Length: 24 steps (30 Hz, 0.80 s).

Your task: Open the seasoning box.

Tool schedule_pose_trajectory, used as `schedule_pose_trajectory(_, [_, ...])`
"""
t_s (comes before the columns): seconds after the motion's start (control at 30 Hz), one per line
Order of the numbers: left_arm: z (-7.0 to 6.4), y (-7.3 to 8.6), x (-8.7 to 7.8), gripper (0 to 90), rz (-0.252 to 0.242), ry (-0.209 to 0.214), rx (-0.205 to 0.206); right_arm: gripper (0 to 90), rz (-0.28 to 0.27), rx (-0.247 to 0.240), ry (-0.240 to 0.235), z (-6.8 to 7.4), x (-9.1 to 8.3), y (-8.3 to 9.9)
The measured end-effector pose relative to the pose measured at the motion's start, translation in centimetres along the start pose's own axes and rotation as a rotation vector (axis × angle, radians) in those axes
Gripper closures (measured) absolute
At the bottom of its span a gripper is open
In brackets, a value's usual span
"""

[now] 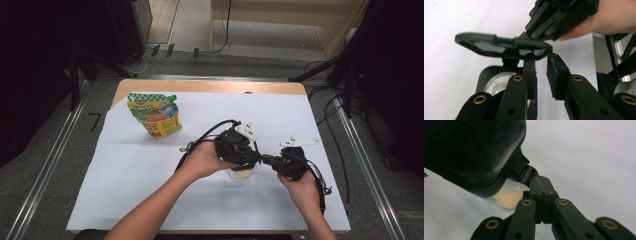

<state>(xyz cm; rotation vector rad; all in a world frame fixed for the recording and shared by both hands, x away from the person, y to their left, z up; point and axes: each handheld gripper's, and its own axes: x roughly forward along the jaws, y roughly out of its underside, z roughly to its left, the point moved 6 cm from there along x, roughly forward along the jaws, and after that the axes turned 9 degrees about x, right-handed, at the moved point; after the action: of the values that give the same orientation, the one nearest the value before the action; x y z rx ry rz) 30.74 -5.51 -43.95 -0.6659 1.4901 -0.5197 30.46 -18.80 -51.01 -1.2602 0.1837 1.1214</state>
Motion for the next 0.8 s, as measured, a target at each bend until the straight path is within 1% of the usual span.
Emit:
schedule_pose_trajectory(0.13, [0.2,-0.8,0.9,77.8,-0.006,0.02,-0.005,90.0,-0.002,-0.004,0.003,0.1,0.0,0.0])
schedule_pose_trajectory(0.27, [0.5,-1.1,1.4,77.7,-0.017,0.041,-0.027,90.0,-0.002,0.006,0.007,0.0,0.0,0.1])
schedule_pose_trajectory(0.4, [0.5,-1.0,1.6,76.7,-0.006,0.038,-0.028,90.0,-0.005,0.01,0.003,0.0,0.0,0.1])
schedule_pose_trajectory(0.47, [0.5,-0.9,1.5,75.6,-0.003,0.036,-0.031,90.0,-0.001,0.015,-0.006,0.0,-0.1,0.1])
schedule_pose_trajectory(0.5, [0.4,-0.8,1.3,74.9,-0.006,0.035,-0.039,90.0,0.001,0.015,-0.014,0.0,-0.1,0.1])
schedule_pose_trajectory(0.57, [0.4,-0.4,0.9,73.2,-0.01,0.037,-0.049,90.0,0.0,0.003,-0.013,0.1,-0.3,0.1])
schedule_pose_trajectory(0.6, [0.4,-0.2,0.6,73.1,-0.013,0.031,-0.052,90.0,0.001,-0.001,-0.012,0.2,-0.5,0.1])
schedule_pose_trajectory(0.67, [0.4,0.0,0.2,73.1,-0.013,0.034,-0.058,89.7,0.002,-0.002,-0.015,0.5,-0.8,0.3])
schedule_pose_trajectory(0.73, [0.5,0.4,-0.2,71.9,-0.016,0.03,-0.073,88.9,0.002,-0.008,-0.015,0.8,-1.3,0.6])
schedule_pose_trajectory(0.8, [0.6,0.9,-0.7,70.7,-0.026,0.034,-0.092,88.3,0.011,0.0,-0.02,1.1,-1.8,1.0])
